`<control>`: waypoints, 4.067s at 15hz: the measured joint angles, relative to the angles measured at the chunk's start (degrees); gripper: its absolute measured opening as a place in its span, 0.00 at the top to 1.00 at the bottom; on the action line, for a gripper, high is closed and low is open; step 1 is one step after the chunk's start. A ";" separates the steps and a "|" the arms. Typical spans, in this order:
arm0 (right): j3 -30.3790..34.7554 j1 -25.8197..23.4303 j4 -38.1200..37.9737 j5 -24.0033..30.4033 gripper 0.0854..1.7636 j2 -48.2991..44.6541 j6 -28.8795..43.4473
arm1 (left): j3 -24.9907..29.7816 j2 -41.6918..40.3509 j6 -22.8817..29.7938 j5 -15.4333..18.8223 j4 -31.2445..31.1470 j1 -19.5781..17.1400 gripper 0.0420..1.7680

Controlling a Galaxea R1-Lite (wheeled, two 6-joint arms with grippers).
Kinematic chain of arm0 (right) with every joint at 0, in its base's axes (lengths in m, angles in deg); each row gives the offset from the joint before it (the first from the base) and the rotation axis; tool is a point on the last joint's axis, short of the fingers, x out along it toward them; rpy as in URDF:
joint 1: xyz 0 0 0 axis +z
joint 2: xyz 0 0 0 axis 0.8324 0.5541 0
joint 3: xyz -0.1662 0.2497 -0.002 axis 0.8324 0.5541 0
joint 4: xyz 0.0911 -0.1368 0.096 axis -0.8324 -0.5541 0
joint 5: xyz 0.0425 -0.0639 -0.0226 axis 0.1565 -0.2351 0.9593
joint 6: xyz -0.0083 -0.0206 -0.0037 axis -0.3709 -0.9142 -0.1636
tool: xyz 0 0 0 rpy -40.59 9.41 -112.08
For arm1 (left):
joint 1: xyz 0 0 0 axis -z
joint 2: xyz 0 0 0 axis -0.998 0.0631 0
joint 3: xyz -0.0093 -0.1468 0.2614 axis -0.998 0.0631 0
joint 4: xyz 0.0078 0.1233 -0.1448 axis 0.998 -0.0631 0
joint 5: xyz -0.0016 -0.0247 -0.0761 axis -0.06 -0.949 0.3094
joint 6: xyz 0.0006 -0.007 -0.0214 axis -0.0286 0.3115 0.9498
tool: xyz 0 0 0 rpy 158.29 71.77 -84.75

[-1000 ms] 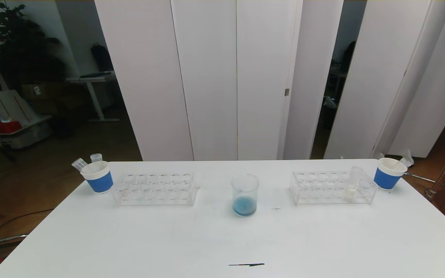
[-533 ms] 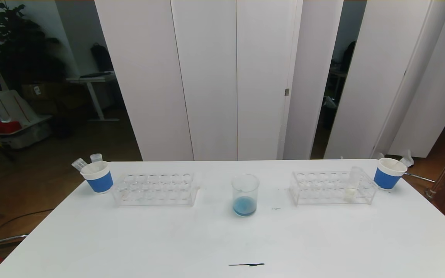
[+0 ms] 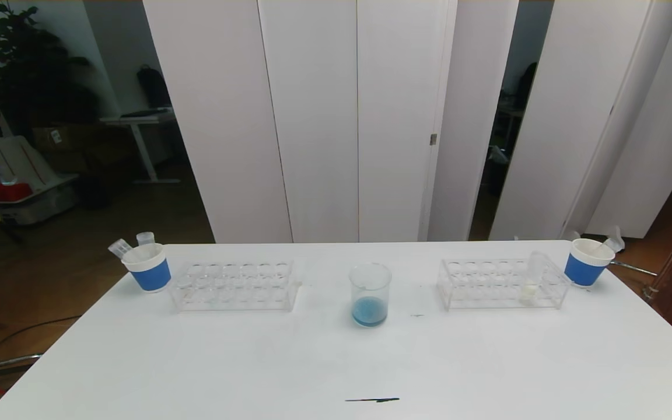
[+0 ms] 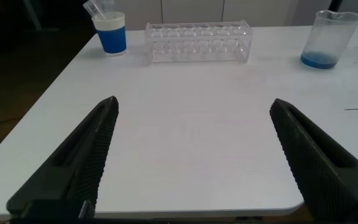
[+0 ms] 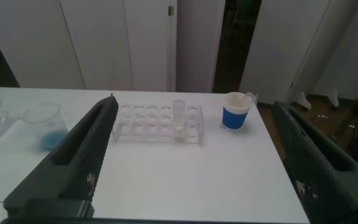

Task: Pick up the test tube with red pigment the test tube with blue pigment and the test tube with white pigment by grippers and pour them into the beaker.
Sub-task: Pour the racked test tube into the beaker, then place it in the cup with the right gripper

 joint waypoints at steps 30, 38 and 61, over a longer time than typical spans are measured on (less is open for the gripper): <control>3.88 -0.66 56.70 -1.40 0.01 72.55 -0.04 | 0.00 0.00 0.00 0.00 0.01 -0.02 0.01; -5.13 0.85 56.77 -1.32 0.01 81.34 -1.40 | 0.00 0.00 0.00 0.00 0.00 0.00 0.01; -8.96 1.13 56.36 -0.90 0.69 84.86 -1.10 | 0.00 0.00 0.00 0.00 0.00 0.01 0.01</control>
